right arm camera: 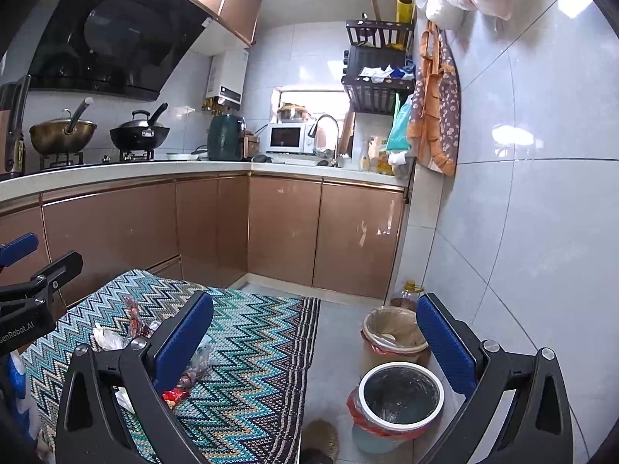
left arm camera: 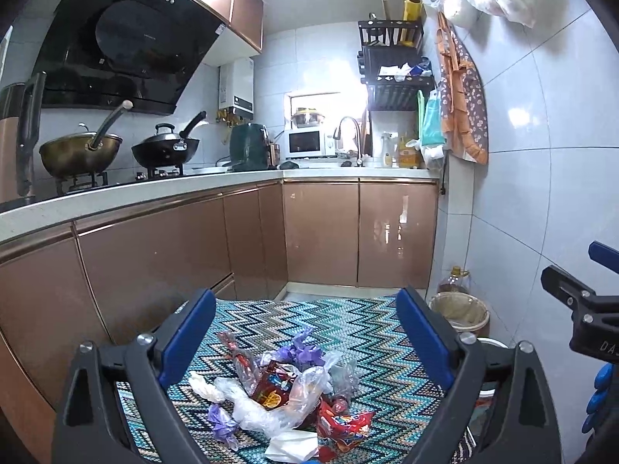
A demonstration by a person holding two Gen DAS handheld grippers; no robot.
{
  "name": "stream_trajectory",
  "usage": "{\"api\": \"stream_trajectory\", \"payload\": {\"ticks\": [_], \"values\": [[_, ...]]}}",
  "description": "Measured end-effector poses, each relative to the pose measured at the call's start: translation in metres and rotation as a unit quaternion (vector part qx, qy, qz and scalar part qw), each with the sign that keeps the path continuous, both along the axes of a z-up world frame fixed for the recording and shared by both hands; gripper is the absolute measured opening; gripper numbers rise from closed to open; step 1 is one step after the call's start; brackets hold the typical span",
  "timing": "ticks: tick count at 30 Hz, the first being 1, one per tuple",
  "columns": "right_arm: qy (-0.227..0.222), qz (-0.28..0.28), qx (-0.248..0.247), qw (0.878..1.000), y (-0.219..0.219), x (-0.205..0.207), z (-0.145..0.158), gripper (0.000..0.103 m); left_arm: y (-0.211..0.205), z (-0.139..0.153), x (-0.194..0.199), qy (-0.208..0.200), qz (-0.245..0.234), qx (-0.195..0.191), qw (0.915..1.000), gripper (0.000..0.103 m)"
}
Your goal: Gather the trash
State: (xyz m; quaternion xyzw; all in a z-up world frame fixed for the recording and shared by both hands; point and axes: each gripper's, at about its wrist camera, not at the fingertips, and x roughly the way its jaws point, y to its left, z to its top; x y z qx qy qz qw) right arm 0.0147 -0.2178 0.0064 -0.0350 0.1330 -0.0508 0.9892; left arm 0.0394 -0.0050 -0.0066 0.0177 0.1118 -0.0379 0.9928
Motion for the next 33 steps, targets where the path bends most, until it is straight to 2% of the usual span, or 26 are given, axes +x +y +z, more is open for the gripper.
{"api": "stream_trajectory", "payload": {"ticks": [13, 25, 29, 33], "values": [[0.044, 0.034, -0.001, 0.998, 0.010, 0.044, -0.018, 0.103, 0.023, -0.024, 0.040, 0.057, 0.023, -0.019, 0.9979, 0.095], [0.081, 0.070, -0.008, 0.994, 0.031, 0.082, -0.035, 0.103, 0.070, -0.034, 0.064, 0.079, 0.063, -0.039, 0.9941, 0.095], [0.107, 0.108, 0.003, 0.988, 0.034, 0.094, -0.047, 0.103, 0.097, -0.039, 0.069, 0.090, 0.087, -0.039, 0.9914, 0.095], [0.157, 0.168, 0.028, 0.973, 0.038, 0.113, -0.069, 0.099, 0.131, -0.056, 0.071, 0.124, 0.098, -0.042, 0.9866, 0.095]]}}
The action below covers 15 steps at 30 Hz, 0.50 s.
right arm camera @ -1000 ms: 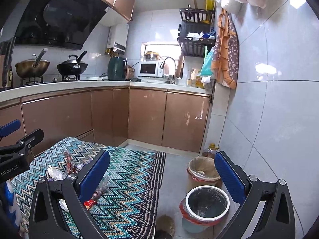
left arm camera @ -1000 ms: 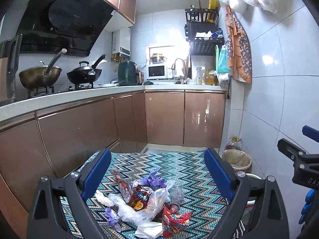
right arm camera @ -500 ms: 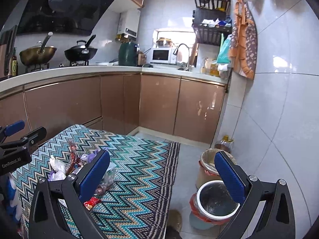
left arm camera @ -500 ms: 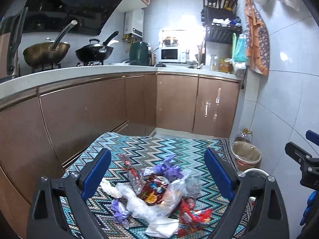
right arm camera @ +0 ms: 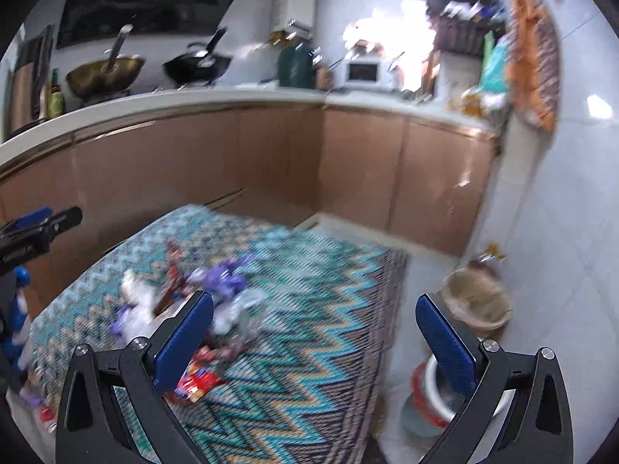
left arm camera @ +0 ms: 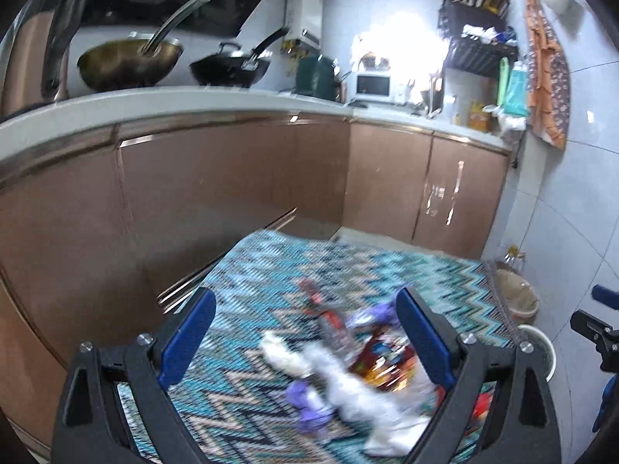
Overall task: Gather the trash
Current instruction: 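Lower the right gripper onto the red snack bag and close it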
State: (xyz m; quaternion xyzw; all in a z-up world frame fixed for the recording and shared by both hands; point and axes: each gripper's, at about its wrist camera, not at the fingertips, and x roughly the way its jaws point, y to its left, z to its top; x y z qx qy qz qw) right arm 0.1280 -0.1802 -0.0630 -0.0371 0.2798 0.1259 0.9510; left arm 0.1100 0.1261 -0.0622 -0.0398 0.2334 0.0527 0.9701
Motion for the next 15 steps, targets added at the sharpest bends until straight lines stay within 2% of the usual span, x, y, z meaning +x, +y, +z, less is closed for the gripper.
{"api": "stream_trajectory", "payload": {"ticks": [3, 6, 9, 11, 13, 15], "values": [[0.051, 0.057, 0.030, 0.997, 0.008, 0.012, -0.023, 0.089, 0.015, -0.018, -0.002, 0.033, -0.015, -0.014, 0.9993, 0.093], [0.099, 0.133, 0.067, 0.984, 0.024, 0.018, -0.047, 0.082, 0.015, -0.043, -0.006, 0.069, -0.056, -0.023, 0.9958, 0.093], [0.118, 0.190, 0.067, 0.972, 0.047, 0.016, -0.064, 0.070, 0.003, -0.061, -0.007, 0.096, -0.109, -0.030, 0.9890, 0.092], [0.127, 0.223, 0.071, 0.964, 0.060, 0.015, -0.071, 0.052, -0.006, -0.069, -0.007, 0.107, -0.134, -0.032, 0.9846, 0.082], [0.134, 0.247, 0.064, 0.958, 0.072, 0.015, -0.076, 0.047, -0.014, -0.076, -0.003, 0.120, -0.160, -0.038, 0.9792, 0.073], [0.138, 0.263, 0.055, 0.953, 0.081, 0.014, -0.082, 0.044, -0.022, -0.080, 0.001, 0.128, -0.189, -0.045, 0.9726, 0.071]]}}
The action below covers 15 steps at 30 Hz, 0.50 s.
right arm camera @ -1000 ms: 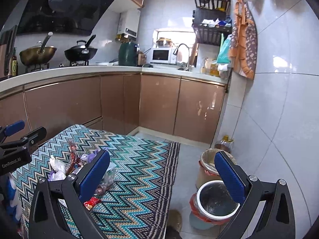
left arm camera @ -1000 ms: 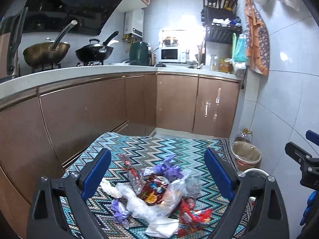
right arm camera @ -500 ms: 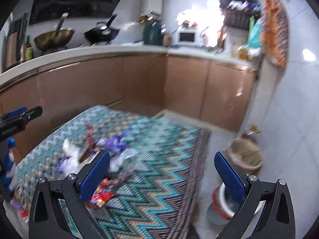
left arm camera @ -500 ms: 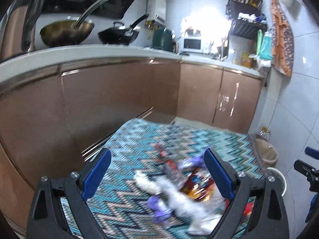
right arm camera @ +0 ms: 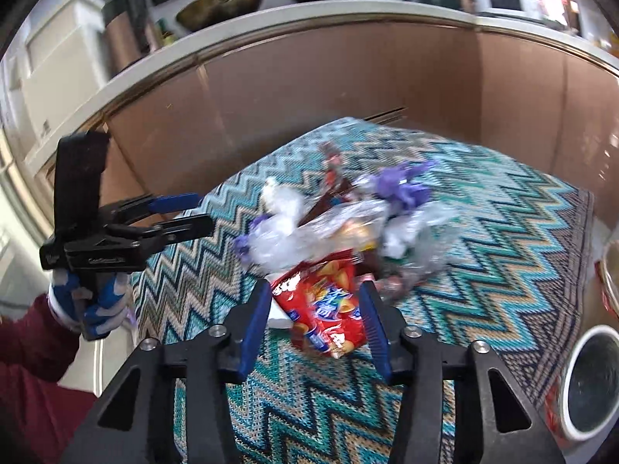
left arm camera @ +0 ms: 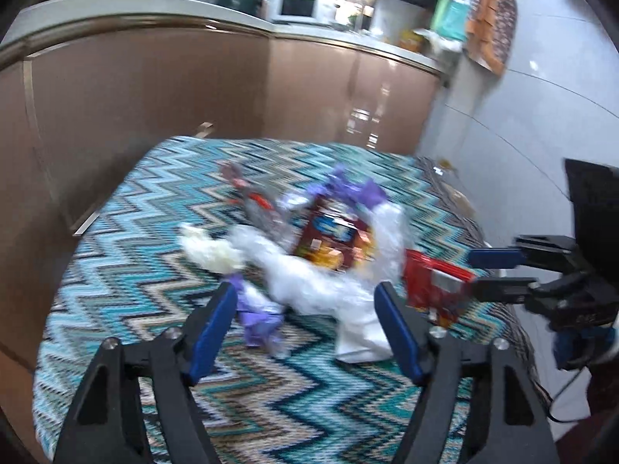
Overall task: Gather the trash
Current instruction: 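Lower the right gripper onto the red snack bag and close it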
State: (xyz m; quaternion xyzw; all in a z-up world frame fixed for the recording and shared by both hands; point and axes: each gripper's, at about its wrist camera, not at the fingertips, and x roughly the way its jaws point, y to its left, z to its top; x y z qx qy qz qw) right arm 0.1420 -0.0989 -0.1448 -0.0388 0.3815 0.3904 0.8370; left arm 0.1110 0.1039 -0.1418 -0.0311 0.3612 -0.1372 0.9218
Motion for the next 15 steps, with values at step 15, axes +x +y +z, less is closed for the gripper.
{"api": "stream_trajectory", "payload": {"ticks": [15], "values": [[0.025, 0.012, -0.003, 1.000, -0.024, 0.003, -0.020, 0.008, -0.064, -0.013, 0.050, 0.017, -0.139, 0.055, 0.9886, 0.053]]}}
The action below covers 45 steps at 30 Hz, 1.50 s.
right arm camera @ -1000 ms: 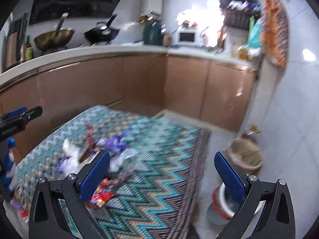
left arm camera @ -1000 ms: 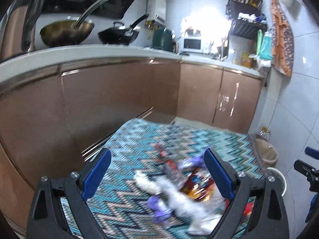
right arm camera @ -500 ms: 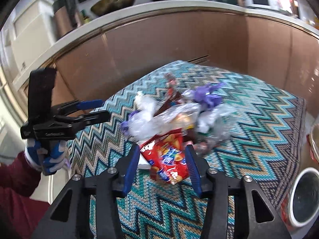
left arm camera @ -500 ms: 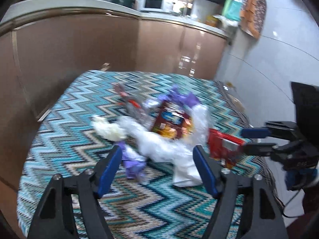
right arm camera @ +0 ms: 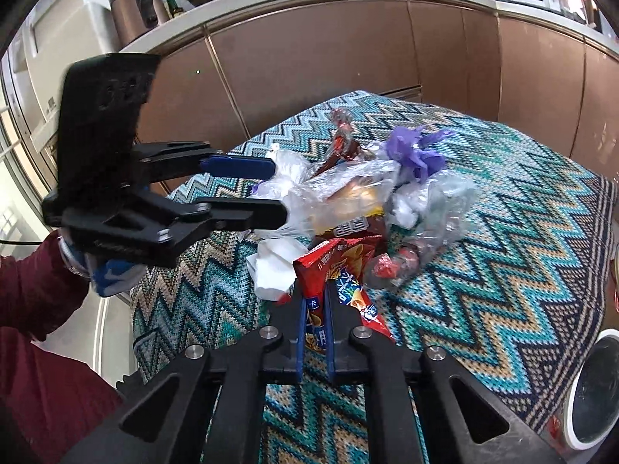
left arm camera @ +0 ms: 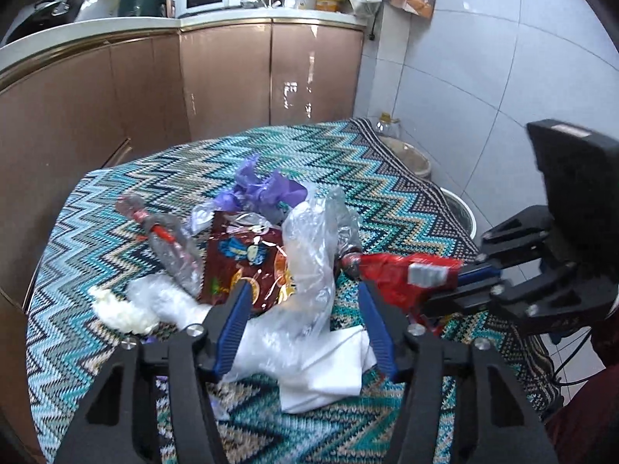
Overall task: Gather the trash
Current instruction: 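Lower the right gripper onto the red snack bag and close it, then carry the red snack bag with the right gripper over the white bin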
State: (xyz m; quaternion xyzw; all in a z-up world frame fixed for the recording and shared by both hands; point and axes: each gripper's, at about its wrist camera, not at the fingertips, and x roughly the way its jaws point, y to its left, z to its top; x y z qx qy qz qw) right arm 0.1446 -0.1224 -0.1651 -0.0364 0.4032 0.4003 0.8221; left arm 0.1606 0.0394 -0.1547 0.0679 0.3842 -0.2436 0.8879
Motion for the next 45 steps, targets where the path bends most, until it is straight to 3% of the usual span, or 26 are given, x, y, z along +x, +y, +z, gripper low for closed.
{"api": "stream_trajectory", "payload": {"ticks": [4, 6, 7, 8, 14, 19, 23, 27, 32, 39, 45], "values": [[-0.004, -0.014, 0.013, 1.000, -0.016, -0.002, 0.005, 0.005, -0.012, -0.011, 0.009, 0.024, -0.011, 0.009, 0.9996, 0.050], [-0.009, -0.019, 0.020, 1.000, -0.022, -0.003, 0.008, 0.005, -0.017, -0.017, 0.013, 0.034, -0.006, 0.025, 0.9991, 0.033], [-0.011, -0.021, 0.022, 0.999, -0.024, -0.004, 0.010, 0.005, -0.018, -0.020, 0.015, 0.044, -0.005, 0.027, 0.9987, 0.014], [-0.013, -0.023, 0.025, 0.999, -0.027, -0.005, 0.012, 0.005, -0.018, -0.021, 0.016, 0.052, -0.002, 0.024, 0.9984, 0.007], [-0.035, -0.035, 0.057, 0.997, -0.046, -0.017, 0.027, 0.005, -0.010, 0.003, 0.007, 0.025, 0.031, 0.029, 0.9988, 0.002], [-0.063, -0.051, 0.090, 0.993, -0.071, -0.025, 0.047, 0.005, -0.003, 0.058, -0.003, -0.013, 0.052, 0.012, 0.9985, 0.002], [-0.091, -0.091, 0.102, 0.986, -0.105, -0.029, 0.063, 0.005, -0.020, 0.103, 0.002, -0.029, 0.040, -0.017, 0.9986, 0.002], [-0.107, -0.170, 0.083, 0.976, -0.154, -0.022, 0.066, 0.005, -0.075, 0.130, 0.022, -0.035, -0.005, -0.050, 0.9981, 0.002], [-0.100, -0.306, 0.033, 0.946, -0.240, 0.001, 0.052, 0.005, -0.181, 0.130, 0.068, -0.002, -0.081, -0.098, 0.9919, 0.002], [-0.050, -0.454, -0.031, 0.889, -0.345, 0.047, 0.000, 0.005, -0.347, 0.071, 0.135, 0.096, -0.141, -0.140, 0.9754, 0.003], [-0.020, -0.507, -0.057, 0.860, -0.397, 0.077, -0.036, 0.008, -0.451, 0.009, 0.184, 0.153, -0.144, -0.140, 0.9675, 0.005]]}}
